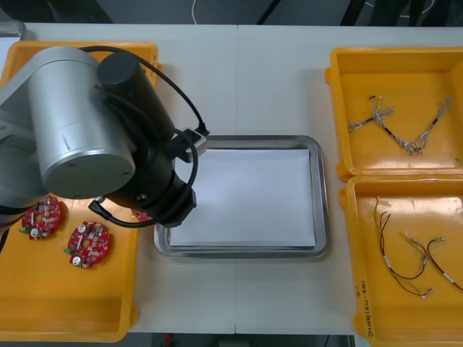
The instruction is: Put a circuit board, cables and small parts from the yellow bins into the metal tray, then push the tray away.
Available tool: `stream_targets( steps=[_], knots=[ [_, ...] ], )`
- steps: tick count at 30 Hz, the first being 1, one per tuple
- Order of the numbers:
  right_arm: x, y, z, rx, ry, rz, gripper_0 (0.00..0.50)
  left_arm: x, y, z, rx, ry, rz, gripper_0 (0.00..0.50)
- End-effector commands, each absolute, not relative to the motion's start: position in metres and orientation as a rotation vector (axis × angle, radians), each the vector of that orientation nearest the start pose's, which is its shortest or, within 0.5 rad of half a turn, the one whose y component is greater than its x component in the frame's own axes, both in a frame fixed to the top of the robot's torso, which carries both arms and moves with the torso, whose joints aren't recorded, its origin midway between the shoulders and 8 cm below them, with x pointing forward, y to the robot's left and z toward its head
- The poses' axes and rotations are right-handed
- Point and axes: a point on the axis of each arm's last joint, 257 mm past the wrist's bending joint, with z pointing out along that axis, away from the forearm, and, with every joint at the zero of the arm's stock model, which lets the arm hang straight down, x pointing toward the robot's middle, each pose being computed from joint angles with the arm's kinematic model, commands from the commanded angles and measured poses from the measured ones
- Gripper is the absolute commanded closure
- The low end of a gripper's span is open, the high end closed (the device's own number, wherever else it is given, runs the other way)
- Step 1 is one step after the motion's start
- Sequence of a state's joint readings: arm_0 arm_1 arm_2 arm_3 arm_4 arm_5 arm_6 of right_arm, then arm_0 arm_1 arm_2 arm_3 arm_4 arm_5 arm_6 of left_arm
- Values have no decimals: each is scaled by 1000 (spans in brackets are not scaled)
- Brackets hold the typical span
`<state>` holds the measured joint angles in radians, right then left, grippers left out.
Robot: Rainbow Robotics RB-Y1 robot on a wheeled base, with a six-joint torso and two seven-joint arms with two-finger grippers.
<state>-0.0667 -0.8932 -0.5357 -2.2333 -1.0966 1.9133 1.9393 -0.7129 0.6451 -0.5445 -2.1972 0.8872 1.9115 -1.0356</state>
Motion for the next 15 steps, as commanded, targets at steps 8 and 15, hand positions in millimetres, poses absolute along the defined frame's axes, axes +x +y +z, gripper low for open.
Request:
stream_targets(
  steps=[8,15],
  knots=[
    [353,-366,-77,-937,2358,-262,500,388,54,-206,738,2651,-56,500],
    [350,-345,-84,-1014,2342,-255,500,390,41,-234,729,2659,-75,500]
  ],
)
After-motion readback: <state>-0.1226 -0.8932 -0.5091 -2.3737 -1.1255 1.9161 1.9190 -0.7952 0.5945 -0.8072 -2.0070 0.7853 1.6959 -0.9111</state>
